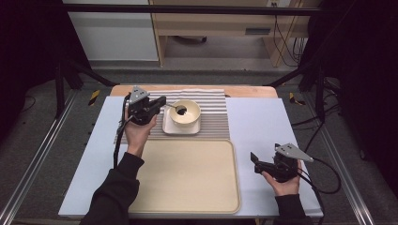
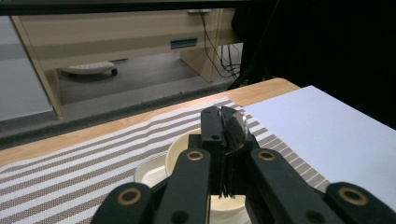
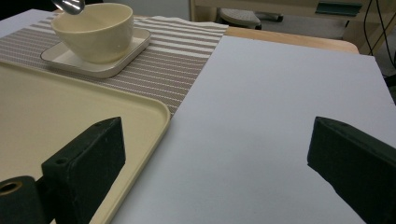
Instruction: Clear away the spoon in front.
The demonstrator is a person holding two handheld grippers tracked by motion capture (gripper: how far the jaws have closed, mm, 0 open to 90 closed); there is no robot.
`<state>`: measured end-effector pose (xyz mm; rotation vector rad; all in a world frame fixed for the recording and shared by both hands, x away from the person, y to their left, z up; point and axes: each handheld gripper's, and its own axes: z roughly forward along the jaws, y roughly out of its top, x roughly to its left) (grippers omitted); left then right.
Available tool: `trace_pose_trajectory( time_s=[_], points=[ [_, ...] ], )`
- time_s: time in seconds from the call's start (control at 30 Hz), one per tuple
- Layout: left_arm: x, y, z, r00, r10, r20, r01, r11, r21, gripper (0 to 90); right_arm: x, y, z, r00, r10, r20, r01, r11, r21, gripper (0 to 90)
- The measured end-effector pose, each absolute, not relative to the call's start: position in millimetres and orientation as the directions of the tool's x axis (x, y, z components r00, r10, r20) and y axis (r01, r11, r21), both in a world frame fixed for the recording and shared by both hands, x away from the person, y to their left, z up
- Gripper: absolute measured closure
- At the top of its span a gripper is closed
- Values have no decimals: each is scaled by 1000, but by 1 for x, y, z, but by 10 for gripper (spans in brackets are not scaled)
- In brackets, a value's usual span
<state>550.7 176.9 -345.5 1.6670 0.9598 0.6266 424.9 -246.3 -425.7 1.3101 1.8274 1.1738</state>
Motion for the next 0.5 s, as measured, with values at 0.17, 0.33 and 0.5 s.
trace_pose_trajectory(
  time_s=[0.17,0.33,0.5],
  points=[
    [532,177,-340,568,821,-54,265,-121,957,884,425,-247,-426,-335,942,21,414,128,901,44],
    [516,180,-335,592,805,-40,253,-139,958,884,424,-247,-425,-333,943,17,410,129,903,44],
    [493,182,-332,632,774,-20,247,-177,953,884,424,-247,-425,-332,943,13,412,133,901,44]
  ],
)
